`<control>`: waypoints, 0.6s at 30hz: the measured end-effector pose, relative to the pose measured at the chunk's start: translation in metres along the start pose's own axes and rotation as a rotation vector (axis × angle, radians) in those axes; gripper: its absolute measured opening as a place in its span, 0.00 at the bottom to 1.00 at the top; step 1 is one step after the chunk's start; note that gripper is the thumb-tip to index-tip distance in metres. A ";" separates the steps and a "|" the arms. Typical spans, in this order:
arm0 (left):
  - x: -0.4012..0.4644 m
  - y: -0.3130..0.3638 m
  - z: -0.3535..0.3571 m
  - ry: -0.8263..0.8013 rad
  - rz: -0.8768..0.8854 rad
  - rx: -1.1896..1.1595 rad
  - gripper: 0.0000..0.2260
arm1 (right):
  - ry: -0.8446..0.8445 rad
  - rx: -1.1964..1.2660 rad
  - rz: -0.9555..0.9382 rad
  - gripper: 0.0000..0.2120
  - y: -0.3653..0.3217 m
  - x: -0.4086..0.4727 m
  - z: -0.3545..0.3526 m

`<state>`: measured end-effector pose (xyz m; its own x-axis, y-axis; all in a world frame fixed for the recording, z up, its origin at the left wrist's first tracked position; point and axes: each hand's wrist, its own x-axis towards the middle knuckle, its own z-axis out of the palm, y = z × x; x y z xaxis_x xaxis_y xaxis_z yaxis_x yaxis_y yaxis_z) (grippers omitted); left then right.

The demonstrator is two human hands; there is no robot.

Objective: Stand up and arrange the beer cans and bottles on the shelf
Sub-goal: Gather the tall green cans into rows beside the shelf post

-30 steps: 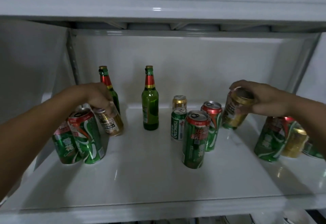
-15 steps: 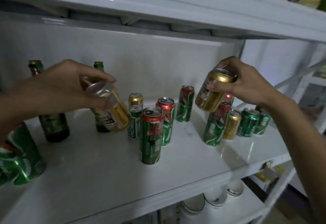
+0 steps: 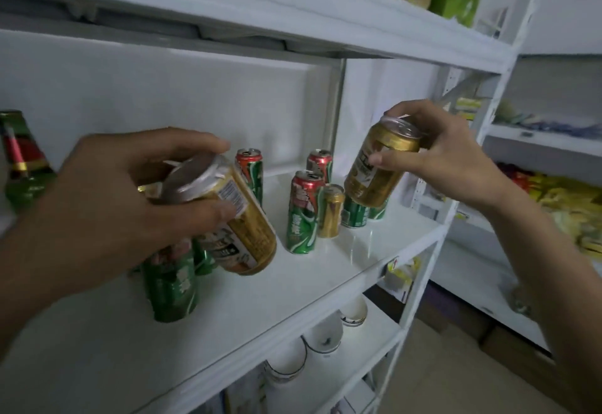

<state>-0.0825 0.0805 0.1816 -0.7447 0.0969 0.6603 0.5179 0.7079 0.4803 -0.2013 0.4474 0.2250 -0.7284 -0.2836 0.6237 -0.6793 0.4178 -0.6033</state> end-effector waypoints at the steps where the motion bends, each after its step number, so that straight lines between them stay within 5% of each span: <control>1: 0.003 0.010 0.013 0.034 0.007 -0.065 0.31 | 0.008 0.001 0.026 0.31 0.008 -0.005 -0.010; 6: 0.027 0.051 0.113 0.086 -0.045 -0.279 0.24 | 0.060 0.085 0.136 0.29 0.053 -0.027 -0.057; 18: 0.105 0.092 0.293 0.075 -0.217 -0.146 0.24 | 0.056 0.106 0.247 0.31 0.184 -0.035 -0.116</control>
<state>-0.2360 0.3608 0.1261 -0.8147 -0.1020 0.5708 0.4087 0.5973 0.6901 -0.2908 0.6341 0.1495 -0.8690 -0.1347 0.4761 -0.4895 0.3747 -0.7874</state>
